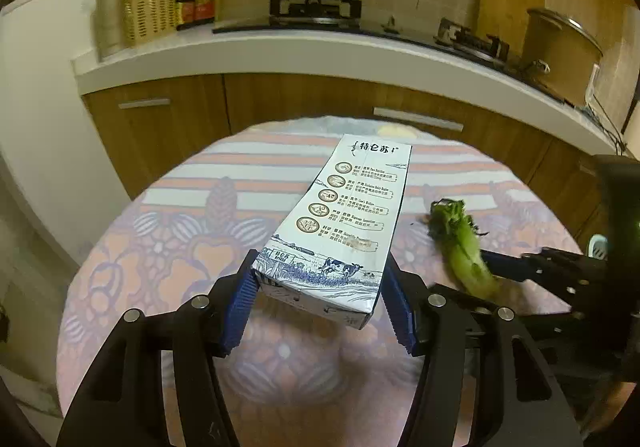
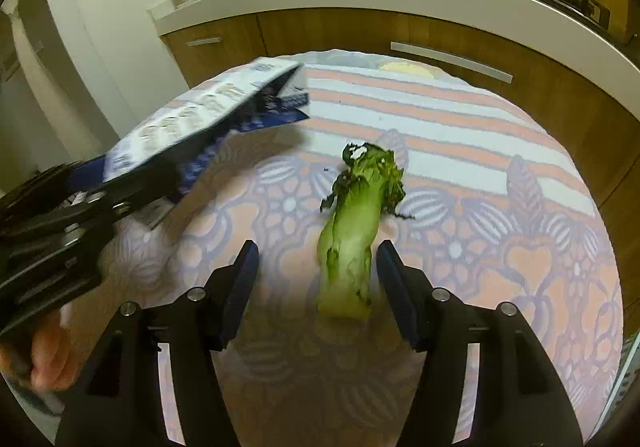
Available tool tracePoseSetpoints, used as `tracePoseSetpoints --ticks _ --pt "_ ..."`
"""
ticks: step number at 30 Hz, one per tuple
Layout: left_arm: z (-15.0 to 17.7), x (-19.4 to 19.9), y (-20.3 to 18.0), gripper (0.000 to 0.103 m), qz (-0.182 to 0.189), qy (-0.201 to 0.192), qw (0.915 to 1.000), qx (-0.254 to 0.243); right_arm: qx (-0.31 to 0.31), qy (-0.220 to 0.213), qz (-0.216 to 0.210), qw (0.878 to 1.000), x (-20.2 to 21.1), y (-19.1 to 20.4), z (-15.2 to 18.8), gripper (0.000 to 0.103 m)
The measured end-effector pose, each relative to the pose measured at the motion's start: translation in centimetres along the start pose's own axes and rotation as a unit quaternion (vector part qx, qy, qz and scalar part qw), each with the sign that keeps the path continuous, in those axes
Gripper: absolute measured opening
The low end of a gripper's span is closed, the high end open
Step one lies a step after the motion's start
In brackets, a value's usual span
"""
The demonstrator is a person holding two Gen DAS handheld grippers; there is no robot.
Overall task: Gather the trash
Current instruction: 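Grasp the blue-printed milk carton with the left tool while the right tool grasps the bok choy stalk, then carry milk carton and bok choy stalk over the blue basket and open both tools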
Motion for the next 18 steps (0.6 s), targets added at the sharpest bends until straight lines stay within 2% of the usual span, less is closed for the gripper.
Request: tracePoseSetpoints --ticks 1,3,4,6,9,11,12,14,18 --pt "-0.1 0.4 0.0 0.056 -0.001 -0.002 1.0000 0.005 -0.002 0.000 0.003 1.000 -0.1 -0.1 -0.1 0.055" --pt "-0.1 1.1 0.0 0.056 -0.001 -0.005 1.0000 0.009 -0.006 -0.002 0.016 1.000 0.1 -0.5 -0.2 0.025" --pt "-0.1 1.6 -0.2 0.056 -0.001 -0.007 0.9999 0.008 -0.008 -0.001 0.018 1.000 0.3 -0.8 -0.2 0.022" --pt "-0.1 2.5 -0.7 0.056 0.001 -0.012 0.9999 0.009 -0.031 0.000 -0.013 0.999 1.0 -1.2 0.3 0.021" --pt "-0.4 3.8 -1.7 0.056 0.015 -0.019 0.9996 0.011 -0.040 -0.011 -0.014 0.999 2.8 -1.9 0.8 0.021" --pt "-0.5 5.1 -3.2 0.056 0.039 -0.026 0.9988 0.011 -0.058 -0.012 -0.035 0.998 4.4 -2.5 1.6 0.021" --pt "-0.6 5.8 -4.2 0.056 0.056 -0.030 0.9980 0.008 -0.089 -0.004 -0.063 0.994 5.3 -3.0 2.2 0.021" --pt "-0.6 6.8 -5.9 0.056 0.079 -0.035 0.9962 0.002 -0.106 -0.012 -0.077 0.991 7.2 -3.7 2.7 0.021" --pt "-0.5 9.0 -10.6 0.056 0.120 -0.045 0.9916 -0.017 -0.073 -0.054 -0.013 0.996 12.6 -5.5 3.4 0.021"
Point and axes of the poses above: each gripper's, at about its wrist camera, not at the fingertips, and x roughly against the way its jaws point, y to its left, z to its underside, the point moved 9 cm from there along -x, roughly the way its jaws point, and after that the axes turned 11 degrees about -z, right-handed, at the moved point
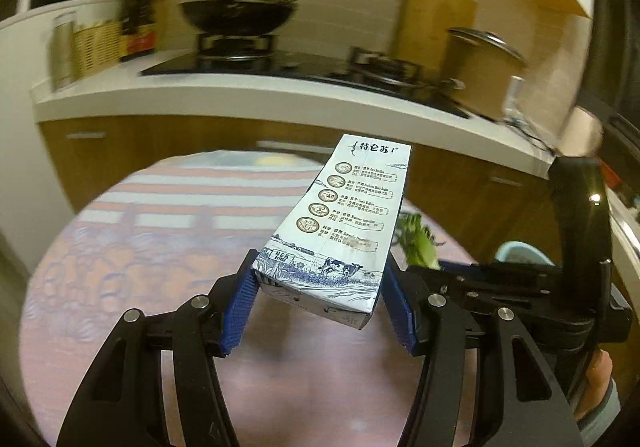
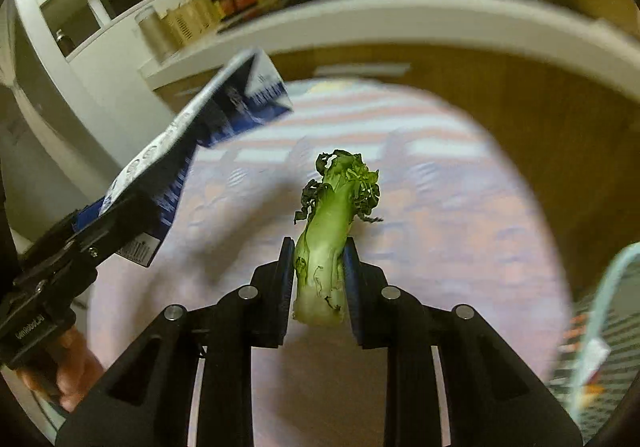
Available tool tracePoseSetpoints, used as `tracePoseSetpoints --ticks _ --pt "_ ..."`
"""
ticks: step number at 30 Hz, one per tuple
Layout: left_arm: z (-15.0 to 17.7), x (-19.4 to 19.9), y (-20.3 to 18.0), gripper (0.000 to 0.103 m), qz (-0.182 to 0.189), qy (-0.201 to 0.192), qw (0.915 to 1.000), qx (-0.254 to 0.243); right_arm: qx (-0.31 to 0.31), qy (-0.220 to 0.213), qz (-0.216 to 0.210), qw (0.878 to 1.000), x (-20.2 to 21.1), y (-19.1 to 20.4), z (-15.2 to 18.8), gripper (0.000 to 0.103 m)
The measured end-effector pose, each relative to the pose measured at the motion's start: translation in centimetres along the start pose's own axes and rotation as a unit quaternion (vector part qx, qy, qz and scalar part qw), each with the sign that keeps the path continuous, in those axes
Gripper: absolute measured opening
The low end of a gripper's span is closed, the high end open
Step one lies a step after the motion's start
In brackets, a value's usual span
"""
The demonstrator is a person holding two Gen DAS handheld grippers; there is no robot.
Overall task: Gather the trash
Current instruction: 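Carry milk carton and bok choy stalk over the blue basket and open both tools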
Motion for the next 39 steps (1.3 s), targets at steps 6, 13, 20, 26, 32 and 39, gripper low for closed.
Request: tracePoseSetpoints --ticks 6,13,20,26,32,39 --pt "0.2 1.0 -7.2 0.056 0.052 -0.008 0.9983 -0.027 0.030 -0.054 0.097 0.993 7.6 -3.2 0.5 0.021" --pt "0.7 1.0 -13.7 0.056 0.089 -0.009 0.9947 -0.051 0.021 -0.085 0.165 0.982 13.5 -7.7 1.8 0.021" --pt "1.4 0.7 -20.4 0.056 0.141 0.004 0.9873 -0.073 -0.005 -0.105 0.198 0.975 18.7 -12.0 4.1 0.021" --pt "2.2 0.1 -25.6 0.056 0.161 0.015 0.9819 -0.099 -0.035 -0.118 0.219 0.968 22.0 -15.6 6.2 0.021" --pt "3.3 -0.9 -30.0 0.056 0.166 0.027 0.9781 -0.123 -0.063 -0.124 0.233 0.962 23.9 -18.8 8.1 0.021" --pt "5.3 -3.3 -33.4 0.056 0.156 0.055 0.9761 -0.140 -0.113 -0.120 0.237 0.958 24.7 -22.8 10.1 0.021"
Point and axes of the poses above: each gripper's, at about its wrist camera, not at the fingertips, and x roughly against the way its jaws point, y to its left, z to its underside, the point moved 9 cm from there along -x, roughly the way its jaws point, and after that the axes turned 11 degrees about -z, right-handed, at the moved point
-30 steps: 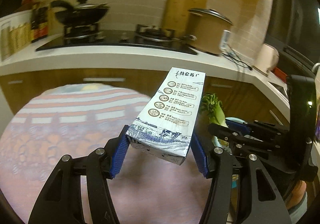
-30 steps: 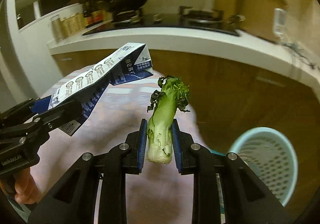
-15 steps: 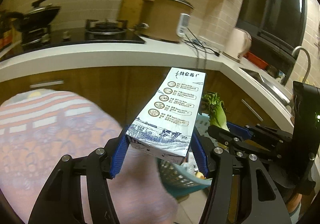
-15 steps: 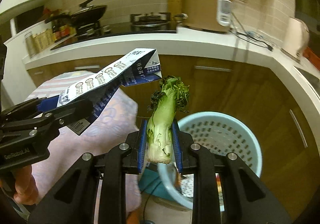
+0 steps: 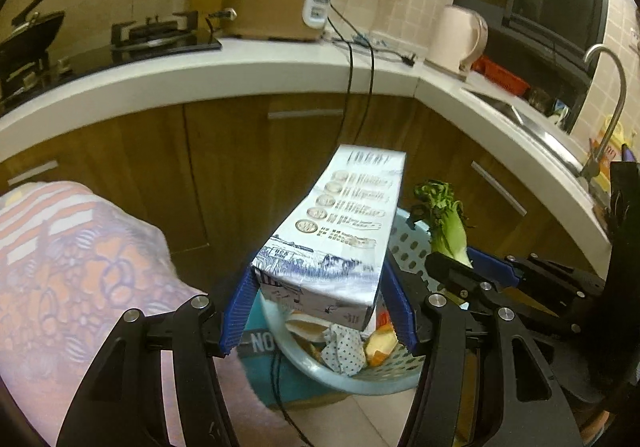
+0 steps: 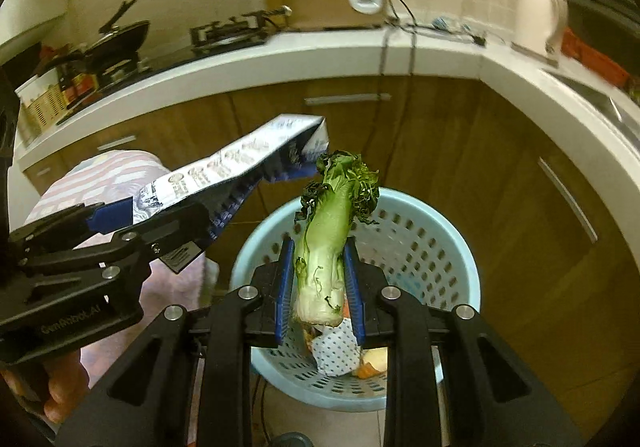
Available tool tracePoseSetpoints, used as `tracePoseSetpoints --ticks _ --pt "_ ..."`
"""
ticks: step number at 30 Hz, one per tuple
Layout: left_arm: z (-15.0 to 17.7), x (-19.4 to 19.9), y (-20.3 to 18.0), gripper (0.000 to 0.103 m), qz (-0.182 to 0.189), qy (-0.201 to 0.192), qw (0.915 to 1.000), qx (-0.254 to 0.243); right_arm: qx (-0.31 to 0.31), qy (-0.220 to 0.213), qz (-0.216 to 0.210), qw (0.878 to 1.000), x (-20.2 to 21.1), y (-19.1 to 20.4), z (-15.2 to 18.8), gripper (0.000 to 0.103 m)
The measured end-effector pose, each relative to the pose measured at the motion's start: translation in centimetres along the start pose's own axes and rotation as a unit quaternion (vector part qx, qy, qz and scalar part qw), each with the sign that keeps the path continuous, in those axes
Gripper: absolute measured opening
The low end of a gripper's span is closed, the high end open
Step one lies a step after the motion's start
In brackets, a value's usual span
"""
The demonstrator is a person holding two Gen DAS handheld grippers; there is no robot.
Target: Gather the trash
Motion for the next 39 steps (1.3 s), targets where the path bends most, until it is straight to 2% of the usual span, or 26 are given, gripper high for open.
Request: tracePoseSetpoints --ticks 4,12,17,19,21,24,27,31,35,39 --pt "0.4 -2.0 -1.0 0.053 -0.003 0.021 0.9998 -0.005 -0.024 0.021 -0.002 0.999 -1.4 -2.0 1.0 0.022" --pt "0.9 -4.4 -1.6 0.054 -0.006 0.042 0.9990 -0.012 -0.048 0.056 -0.002 0.997 -4.0 -3.5 2.6 0.022" --pt "1.5 -5.0 -1.4 0.068 0.006 0.054 0.9985 -0.005 -0.074 0.068 -0.005 0.995 -4.8 -4.7 3.6 0.025" --pt "1.5 -5.0 -1.4 0.069 0.014 0.054 0.9985 -0.002 -0.080 0.064 -0.005 0.995 -4.5 -4.9 3.5 0.030" --pt "1.4 -4.8 -1.4 0.070 0.017 0.051 0.9986 0.001 -0.085 0.054 -0.004 0.995 -4.0 -5.1 3.2 0.047" --pt "1.4 -4.5 -1.1 0.070 0.016 0.048 0.9987 0.003 -0.083 0.040 -0.002 0.996 -3.0 -5.2 2.6 0.048" --pt "1.2 -3.4 -0.5 0.070 0.011 0.036 0.9992 0.014 -0.077 0.029 0.003 0.997 -1.9 -5.0 2.2 0.048" --pt "0.4 -0.4 0.6 0.070 -0.001 0.000 0.9996 0.029 -0.059 0.002 0.005 0.998 0.2 -4.0 1.1 0.048" --pt "-0.5 3.4 1.7 0.076 -0.037 -0.049 0.9976 0.032 -0.044 -0.033 0.007 0.998 2.5 -2.6 -0.5 0.048" --pt "-1.1 7.5 2.8 0.081 -0.073 -0.101 0.9916 0.034 -0.034 -0.069 0.004 0.997 5.0 -1.0 -1.8 0.049"
Point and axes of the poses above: each gripper's, at about its wrist camera, not at the fingertips, and x roughly against the way its jaws point, y to its left, z to its underside, the point moved 9 cm from there along -x, roughly the way its jaws point, and after that the axes turned 11 degrees about -z, right-handed, at the moved point
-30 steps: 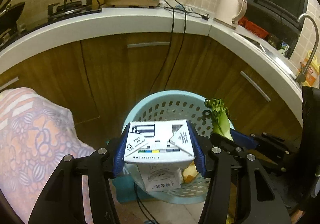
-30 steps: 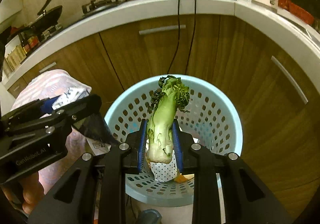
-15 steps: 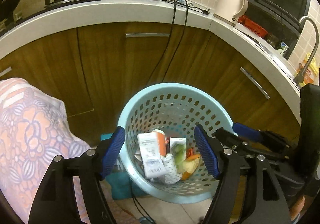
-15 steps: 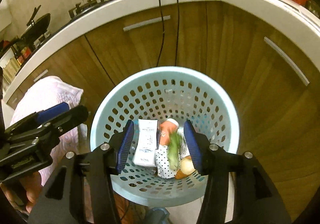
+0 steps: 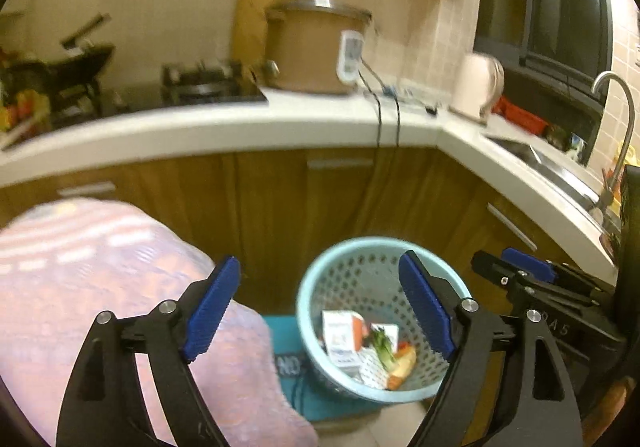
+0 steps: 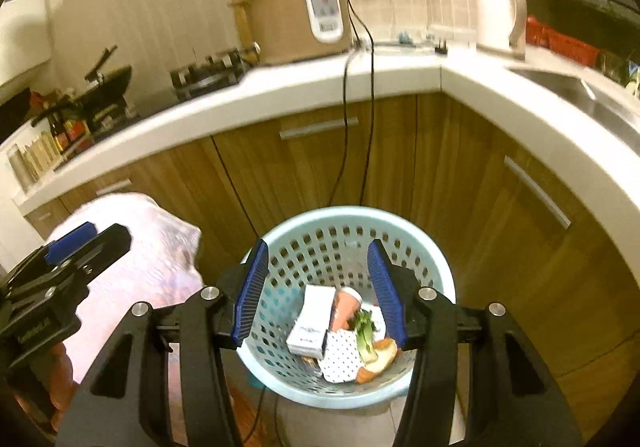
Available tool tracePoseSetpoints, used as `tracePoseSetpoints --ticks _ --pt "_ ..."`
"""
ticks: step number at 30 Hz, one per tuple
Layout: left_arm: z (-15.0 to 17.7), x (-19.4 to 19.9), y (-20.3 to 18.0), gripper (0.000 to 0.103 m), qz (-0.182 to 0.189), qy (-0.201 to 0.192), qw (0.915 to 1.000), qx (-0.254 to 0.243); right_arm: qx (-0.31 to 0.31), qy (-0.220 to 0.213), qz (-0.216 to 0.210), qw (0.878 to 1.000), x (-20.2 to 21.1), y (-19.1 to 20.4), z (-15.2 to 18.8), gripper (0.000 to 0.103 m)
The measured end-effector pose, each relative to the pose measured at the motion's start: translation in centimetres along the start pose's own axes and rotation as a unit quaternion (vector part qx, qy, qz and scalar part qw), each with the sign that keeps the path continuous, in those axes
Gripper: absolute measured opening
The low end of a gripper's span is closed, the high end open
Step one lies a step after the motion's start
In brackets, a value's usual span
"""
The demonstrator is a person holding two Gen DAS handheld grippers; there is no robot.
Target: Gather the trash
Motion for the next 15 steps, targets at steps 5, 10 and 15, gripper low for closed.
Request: tracePoseSetpoints --ticks 5,10,15 --pt "-0.6 3.3 1.5 0.086 -0.032 -0.040 0.9987 0.007 0.032 -0.041 0.024 0.998 2.2 2.0 -1.1 0.052" --pt "0.1 4.2 2.6 0.086 -0.071 -0.050 0.9962 0.006 0.050 -0.069 0.036 0.996 3.5 3.7 -1.1 0.054" --pt "1.3 4.3 3.5 0.087 -0.080 -0.041 0.9959 0.010 0.080 -0.066 0.046 0.994 3.6 5.4 -0.5 0.054"
Point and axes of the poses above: each gripper's, at about its wrist camera, not at the fingertips, and x roughly against the way its jaws point, y to its left, z to its underside, the point moved 9 cm from there along -x, roughly the way its jaws point, and after that the axes turned 11 degrees about -z, right-handed, at the moved point
